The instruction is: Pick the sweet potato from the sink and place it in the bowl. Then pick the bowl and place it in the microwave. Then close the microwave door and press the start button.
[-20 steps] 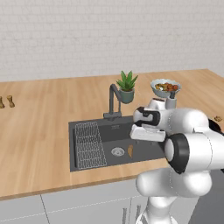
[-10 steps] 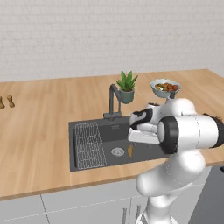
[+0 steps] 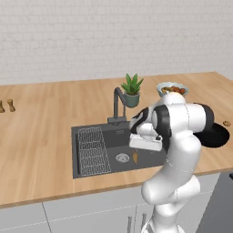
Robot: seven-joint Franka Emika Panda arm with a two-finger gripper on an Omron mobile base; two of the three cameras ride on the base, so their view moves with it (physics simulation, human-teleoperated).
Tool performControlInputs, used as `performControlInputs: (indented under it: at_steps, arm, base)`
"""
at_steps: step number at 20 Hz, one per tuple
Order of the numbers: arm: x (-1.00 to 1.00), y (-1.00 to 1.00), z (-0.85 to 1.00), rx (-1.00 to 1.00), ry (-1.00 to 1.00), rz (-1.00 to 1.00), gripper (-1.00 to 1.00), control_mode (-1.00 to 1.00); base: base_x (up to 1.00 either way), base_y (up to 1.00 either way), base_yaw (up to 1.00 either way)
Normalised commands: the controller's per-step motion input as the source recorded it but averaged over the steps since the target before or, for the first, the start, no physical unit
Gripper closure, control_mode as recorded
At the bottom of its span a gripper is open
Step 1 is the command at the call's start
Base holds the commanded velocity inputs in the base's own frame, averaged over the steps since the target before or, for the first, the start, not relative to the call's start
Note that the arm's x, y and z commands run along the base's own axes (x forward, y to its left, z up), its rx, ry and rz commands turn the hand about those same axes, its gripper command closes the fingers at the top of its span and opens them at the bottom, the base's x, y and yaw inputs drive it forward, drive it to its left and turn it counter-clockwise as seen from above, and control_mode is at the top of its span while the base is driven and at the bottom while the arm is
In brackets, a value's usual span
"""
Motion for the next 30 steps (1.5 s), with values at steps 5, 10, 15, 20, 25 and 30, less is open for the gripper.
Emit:
performControlInputs:
  at_steps: [5,10,15,20,25,30]
  arm:
    - [0.23,0.00,-0.45,0.00,0.04,0.00,-1.00,-1.00]
    - [0.30,0.07,-0.30,-0.02,0.02,0.00,-1.00,-1.00]
    - [0.28,0.01,-0.32,-0.01,0.00,0.00,-1.00,-1.00]
    - [0.32,0.06,-0.34,-0.02,0.01,0.00,-1.00,-1.00]
    - [0.46,0.20,-0.32,-0.03,0.01,0.00,-1.00,-1.00]
    - [0.10,0.02,-0.37,0.00,0.00,0.00,-1.00,-1.00]
  base:
    - [0.00,0.00,0.00]
    - [0.00,0.00,0.00]
    - [0.00,0.00,0.00]
    - [0.00,0.00,0.00]
    - [0.00,0.00,0.00]
    - [0.00,0.00,0.00]
